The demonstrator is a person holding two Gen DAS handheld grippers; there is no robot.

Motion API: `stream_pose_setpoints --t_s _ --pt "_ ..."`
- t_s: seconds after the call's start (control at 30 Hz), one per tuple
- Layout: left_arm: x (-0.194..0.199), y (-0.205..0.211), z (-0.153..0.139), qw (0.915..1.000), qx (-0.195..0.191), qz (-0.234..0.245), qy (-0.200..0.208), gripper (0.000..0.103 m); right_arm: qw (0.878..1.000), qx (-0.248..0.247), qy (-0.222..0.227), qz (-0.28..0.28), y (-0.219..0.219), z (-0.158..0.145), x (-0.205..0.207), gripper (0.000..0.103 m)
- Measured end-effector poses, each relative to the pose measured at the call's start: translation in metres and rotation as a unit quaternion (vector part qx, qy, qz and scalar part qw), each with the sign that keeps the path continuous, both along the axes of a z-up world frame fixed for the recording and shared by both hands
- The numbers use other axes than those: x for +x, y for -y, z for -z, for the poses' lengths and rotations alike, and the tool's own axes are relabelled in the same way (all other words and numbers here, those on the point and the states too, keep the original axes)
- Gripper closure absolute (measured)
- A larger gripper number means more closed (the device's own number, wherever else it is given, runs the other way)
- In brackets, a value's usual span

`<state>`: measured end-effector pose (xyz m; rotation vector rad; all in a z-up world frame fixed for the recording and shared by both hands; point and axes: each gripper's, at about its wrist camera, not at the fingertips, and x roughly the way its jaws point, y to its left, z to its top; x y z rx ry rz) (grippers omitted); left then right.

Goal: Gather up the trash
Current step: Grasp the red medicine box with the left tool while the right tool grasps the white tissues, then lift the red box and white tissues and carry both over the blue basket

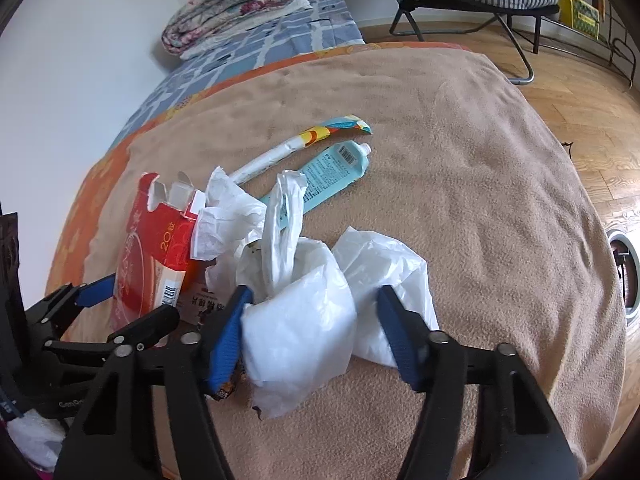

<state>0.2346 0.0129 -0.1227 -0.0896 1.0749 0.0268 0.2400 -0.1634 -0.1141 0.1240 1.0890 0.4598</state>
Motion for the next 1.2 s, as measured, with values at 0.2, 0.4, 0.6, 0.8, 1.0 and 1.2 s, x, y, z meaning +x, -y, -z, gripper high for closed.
stream_pose_setpoints --t_s 0.2,0.4,0.6,0.8,1.0,1.2 --pt "-0.006 -0.006 -0.01 0.9999 -0.01 -0.002 0.012 0.01 1.0 0.009 0.01 0.003 0.008 -0.008 -0.005 0.059" --pt "-0.012 -0.011 -0.013 0.9998 -0.009 -0.002 0.015 0.01 1.0 0.012 0.024 0.01 0.018 -0.018 -0.012 0.06" --pt "-0.01 -0.006 -0.005 1.0 -0.003 0.002 0.007 0.011 0.999 0.014 0.026 0.012 0.024 -0.023 -0.018 0.06" --pt "-0.022 -0.005 -0.026 0.999 -0.02 0.008 0.038 0.011 0.999 0.02 0.04 0.006 0.03 -0.034 -0.029 0.06" --pt "-0.042 -0.011 -0.038 0.9987 -0.026 0.007 0.044 0.011 0.998 0.032 0.05 -0.002 0.033 -0.045 -0.042 0.06" --pt "-0.072 -0.021 -0.055 0.9982 -0.023 0.004 0.056 0.011 0.997 0.045 0.057 -0.014 0.035 -0.059 -0.061 0.06"
